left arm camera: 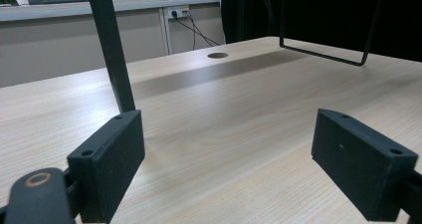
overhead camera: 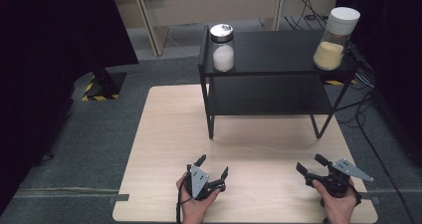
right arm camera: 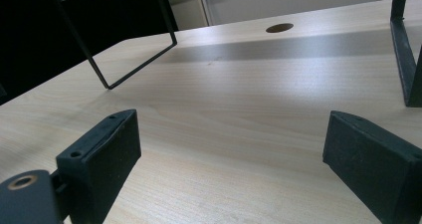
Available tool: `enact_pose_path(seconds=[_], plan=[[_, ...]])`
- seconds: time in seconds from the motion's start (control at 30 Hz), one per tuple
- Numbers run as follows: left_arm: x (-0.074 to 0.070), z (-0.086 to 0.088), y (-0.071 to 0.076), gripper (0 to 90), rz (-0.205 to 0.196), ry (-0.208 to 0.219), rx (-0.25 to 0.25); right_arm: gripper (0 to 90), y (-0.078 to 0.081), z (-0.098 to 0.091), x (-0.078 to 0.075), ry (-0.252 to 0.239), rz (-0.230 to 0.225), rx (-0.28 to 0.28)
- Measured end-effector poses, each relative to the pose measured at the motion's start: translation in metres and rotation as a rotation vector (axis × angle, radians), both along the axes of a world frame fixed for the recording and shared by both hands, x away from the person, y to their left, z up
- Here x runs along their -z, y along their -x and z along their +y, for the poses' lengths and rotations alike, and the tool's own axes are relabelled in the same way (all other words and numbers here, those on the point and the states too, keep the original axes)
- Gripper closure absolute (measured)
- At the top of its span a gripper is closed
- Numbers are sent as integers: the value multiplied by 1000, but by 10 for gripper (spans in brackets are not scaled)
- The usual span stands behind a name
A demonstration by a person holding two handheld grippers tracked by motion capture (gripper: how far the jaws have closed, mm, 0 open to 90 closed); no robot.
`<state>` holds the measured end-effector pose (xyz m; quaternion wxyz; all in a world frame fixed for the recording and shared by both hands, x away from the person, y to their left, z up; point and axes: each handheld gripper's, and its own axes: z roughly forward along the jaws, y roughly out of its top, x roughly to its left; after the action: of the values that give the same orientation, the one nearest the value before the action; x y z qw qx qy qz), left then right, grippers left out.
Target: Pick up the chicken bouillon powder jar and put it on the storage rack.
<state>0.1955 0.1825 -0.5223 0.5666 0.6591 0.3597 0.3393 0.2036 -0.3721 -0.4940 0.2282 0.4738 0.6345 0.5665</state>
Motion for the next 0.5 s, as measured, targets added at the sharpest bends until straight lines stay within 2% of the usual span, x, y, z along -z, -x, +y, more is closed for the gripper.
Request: enact_pose_path(seconds=[0.5], plan=[[0, 0, 0, 129, 2, -1, 0, 79, 0, -1, 1, -3, -2, -1]])
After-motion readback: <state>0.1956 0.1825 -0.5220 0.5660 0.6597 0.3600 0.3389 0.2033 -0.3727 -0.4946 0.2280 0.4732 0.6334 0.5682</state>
